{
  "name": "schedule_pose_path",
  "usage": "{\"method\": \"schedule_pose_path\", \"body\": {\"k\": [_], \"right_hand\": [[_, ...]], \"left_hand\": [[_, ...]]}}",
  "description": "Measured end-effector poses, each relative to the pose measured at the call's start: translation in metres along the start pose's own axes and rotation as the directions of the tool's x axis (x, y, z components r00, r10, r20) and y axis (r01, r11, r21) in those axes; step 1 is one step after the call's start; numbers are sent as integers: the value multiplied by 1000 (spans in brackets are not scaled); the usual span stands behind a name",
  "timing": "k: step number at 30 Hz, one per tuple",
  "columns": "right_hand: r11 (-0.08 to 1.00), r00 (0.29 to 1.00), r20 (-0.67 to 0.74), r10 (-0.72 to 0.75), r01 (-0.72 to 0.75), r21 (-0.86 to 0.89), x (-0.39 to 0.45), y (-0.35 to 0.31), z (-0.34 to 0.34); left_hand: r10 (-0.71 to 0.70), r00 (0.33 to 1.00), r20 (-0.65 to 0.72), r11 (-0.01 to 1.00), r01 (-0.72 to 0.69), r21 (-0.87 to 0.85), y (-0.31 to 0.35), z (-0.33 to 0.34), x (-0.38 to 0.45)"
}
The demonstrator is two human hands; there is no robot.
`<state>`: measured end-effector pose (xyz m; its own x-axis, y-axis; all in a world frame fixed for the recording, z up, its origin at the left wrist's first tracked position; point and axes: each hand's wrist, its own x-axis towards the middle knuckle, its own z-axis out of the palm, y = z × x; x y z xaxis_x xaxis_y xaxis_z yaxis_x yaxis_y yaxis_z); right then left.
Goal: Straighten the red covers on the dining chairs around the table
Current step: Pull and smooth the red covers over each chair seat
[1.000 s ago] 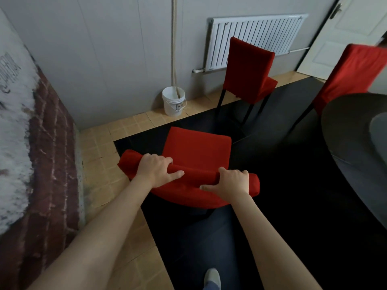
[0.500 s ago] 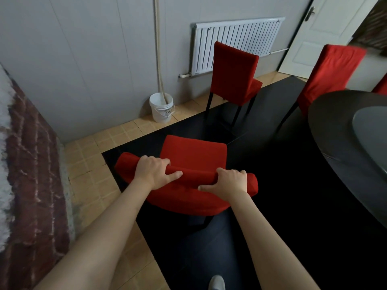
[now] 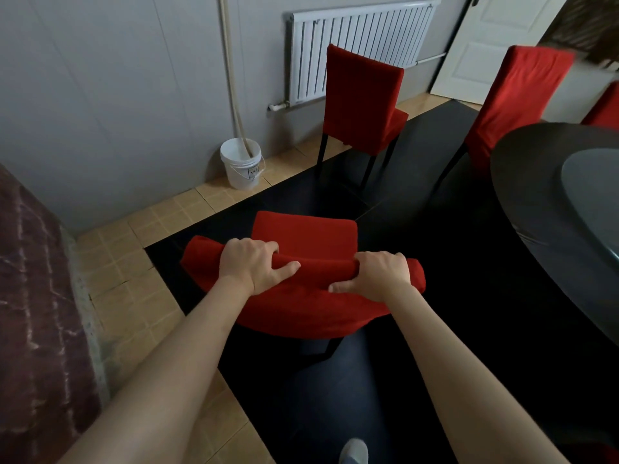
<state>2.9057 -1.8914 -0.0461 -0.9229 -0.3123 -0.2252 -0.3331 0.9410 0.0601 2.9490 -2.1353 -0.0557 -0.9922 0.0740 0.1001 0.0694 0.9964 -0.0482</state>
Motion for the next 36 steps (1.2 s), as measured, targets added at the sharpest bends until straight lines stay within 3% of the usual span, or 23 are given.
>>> {"method": "schedule_pose_path", "body": {"k": [27, 36], "right_hand": [[996, 994, -108, 13, -23, -92, 153, 68, -31], [992, 988, -130, 79, -90, -83, 160, 74, -30]], "left_hand": [[35, 999, 15, 999, -36, 11, 1, 22, 175], [59, 998, 1, 998, -59, -15, 3, 28, 191]]}}
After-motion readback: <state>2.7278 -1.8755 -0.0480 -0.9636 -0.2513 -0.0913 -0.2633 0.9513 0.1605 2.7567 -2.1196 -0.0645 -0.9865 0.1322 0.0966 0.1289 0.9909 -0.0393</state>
